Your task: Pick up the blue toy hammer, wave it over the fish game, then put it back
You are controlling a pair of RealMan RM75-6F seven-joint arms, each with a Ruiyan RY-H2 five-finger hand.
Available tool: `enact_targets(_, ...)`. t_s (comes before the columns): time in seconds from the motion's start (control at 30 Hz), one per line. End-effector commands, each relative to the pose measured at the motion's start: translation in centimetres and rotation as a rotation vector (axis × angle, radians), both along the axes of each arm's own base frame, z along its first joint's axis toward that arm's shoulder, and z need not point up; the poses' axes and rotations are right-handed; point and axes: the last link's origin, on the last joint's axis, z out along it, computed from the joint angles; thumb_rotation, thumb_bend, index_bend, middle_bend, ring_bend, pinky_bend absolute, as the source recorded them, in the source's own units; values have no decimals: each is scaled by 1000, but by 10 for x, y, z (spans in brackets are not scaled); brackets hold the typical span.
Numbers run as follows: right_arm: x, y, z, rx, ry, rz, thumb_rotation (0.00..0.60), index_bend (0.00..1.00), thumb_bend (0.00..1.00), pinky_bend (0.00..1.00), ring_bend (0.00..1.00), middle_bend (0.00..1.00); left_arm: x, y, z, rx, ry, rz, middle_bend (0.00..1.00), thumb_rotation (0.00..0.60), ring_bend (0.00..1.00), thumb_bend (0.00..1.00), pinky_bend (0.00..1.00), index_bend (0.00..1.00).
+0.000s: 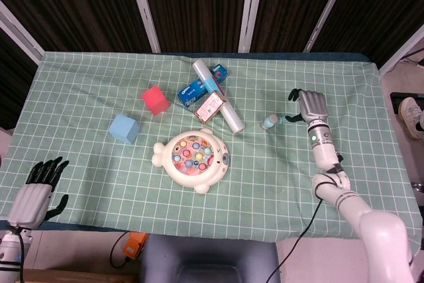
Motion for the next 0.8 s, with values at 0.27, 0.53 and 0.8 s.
enact_targets(0.27, -24, 220, 71, 150, 175, 109, 600, 5, 246, 88, 0, 1, 2, -9, 7, 30, -19, -29, 2, 600, 0, 418, 61, 0)
enact_targets(0.53, -24, 286, 72, -57, 154, 157, 600, 0, 226, 0, 0, 0, 4, -17, 11, 53, -27, -55, 0, 600, 0, 418, 61, 0)
enact_targets(0.8, -30, 280, 64, -1, 181, 110, 600, 0, 226, 0, 0, 0, 3, -19, 12, 59, -17, -47, 0, 600, 0, 419, 61, 0)
